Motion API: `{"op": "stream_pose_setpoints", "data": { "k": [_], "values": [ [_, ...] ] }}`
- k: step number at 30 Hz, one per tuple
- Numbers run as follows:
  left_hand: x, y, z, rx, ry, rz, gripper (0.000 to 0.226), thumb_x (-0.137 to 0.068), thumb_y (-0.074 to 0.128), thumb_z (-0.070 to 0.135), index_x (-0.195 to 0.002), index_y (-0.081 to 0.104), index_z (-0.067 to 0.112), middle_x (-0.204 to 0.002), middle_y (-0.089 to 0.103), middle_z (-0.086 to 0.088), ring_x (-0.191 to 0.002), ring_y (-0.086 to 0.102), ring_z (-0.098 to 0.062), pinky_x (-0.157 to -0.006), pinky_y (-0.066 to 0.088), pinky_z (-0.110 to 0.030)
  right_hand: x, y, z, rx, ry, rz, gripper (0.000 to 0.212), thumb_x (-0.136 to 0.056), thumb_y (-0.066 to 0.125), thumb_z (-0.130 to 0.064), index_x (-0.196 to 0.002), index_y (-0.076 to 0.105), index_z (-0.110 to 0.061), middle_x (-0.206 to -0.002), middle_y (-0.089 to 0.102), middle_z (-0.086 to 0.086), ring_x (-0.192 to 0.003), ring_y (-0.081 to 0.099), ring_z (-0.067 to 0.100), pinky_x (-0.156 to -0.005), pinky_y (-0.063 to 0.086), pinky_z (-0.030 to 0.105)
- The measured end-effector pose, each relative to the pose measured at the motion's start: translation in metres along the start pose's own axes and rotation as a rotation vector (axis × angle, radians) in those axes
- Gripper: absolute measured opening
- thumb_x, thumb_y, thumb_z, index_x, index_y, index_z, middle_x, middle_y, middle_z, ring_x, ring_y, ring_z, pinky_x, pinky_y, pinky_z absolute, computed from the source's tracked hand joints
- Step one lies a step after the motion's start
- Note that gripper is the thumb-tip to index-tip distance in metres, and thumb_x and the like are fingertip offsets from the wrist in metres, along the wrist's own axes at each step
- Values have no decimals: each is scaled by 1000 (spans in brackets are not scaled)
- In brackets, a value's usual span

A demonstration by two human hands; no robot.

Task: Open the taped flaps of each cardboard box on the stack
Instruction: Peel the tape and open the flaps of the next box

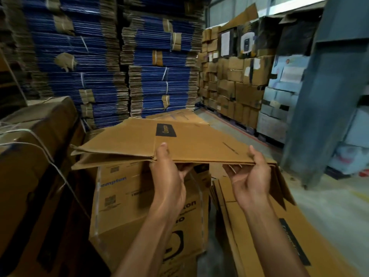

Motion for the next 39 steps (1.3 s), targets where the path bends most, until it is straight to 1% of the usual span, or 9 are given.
{"op": "stream_pose_setpoints", "data": {
  "k": [5,9,13,17,27,30,34,36,39],
  "values": [
    [0,14,-7,81,-60,-33,19,-106,46,24,-124,52,21,-120,65,-9,-110,66,-24,-80,62,-43,-1,1,-29,16,-90,-45,13,-102,52,-19,-90,58,-17,-87,72,3,-77,69,15,-66,54,28],
    [13,26,-36,102,-131,-29,37,-104,51,23,-139,45,14,-130,61,-15,-118,63,-31,-63,62,-28,0,-19,-61,21,-158,-32,21,-101,51,-11,-81,55,-16,-71,67,-1,-68,63,12,-61,47,25],
    [26,62,-71,90,-156,-66,35,-105,50,23,-137,47,12,-129,62,-16,-116,64,-30,-89,61,-46,-14,-49,-97,-2,-191,-61,20,-100,49,-10,-82,53,-17,-68,63,-3,-60,56,11,-54,40,24],
    [39,104,-115,100,-157,-116,30,-102,54,20,-130,56,12,-126,66,-16,-117,64,-32,-81,62,-43,-39,-92,-144,-1,-203,-60,21,-99,51,-10,-79,52,-17,-67,60,-2,-55,49,11,-55,36,25],
    [37,135,-275,239,-392,-31,42,-94,49,-5,-134,54,8,-128,65,-22,-111,67,-35,-80,63,-47,-115,-226,-183,21,23,-30,20,-97,50,-4,-82,54,-16,-68,60,0,-52,51,10,-51,39,21],
    [32,120,-334,232,-495,40,47,-94,48,-7,-139,50,6,-131,64,-23,-116,65,-37,-88,59,-51,-143,-276,-169,26,112,10,16,-98,48,-3,-89,55,-14,-70,64,0,-52,52,9,-54,41,20],
    [29,88,-414,142,-629,149,42,-96,49,-4,-138,52,3,-130,66,-20,-113,65,-31,-89,58,-42,-177,-354,-133,41,253,96,6,-94,54,-4,-94,58,-9,-81,64,8,-63,57,16,-59,53,23],
    [27,67,-449,81,-674,183,35,-95,53,-4,-129,58,4,-120,68,-18,-107,65,-30,-93,55,-41,-186,-395,-110,56,321,153,10,-96,53,-2,-100,61,-3,-87,71,12,-71,69,18,-71,62,28],
    [29,28,-504,23,-751,264,27,-92,59,-7,-115,63,6,-109,68,-16,-99,65,-30,-85,56,-39,-191,-463,-78,109,382,275,16,-97,54,-1,-105,67,2,-103,72,18,-84,73,23,-88,59,31]
  ]
}}
Point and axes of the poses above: each hand's wrist, its own x-axis away from the middle knuckle, its own y-axis out of the palm, z = x × y, the point moved 6 cm from there along -x, towards the middle knuckle
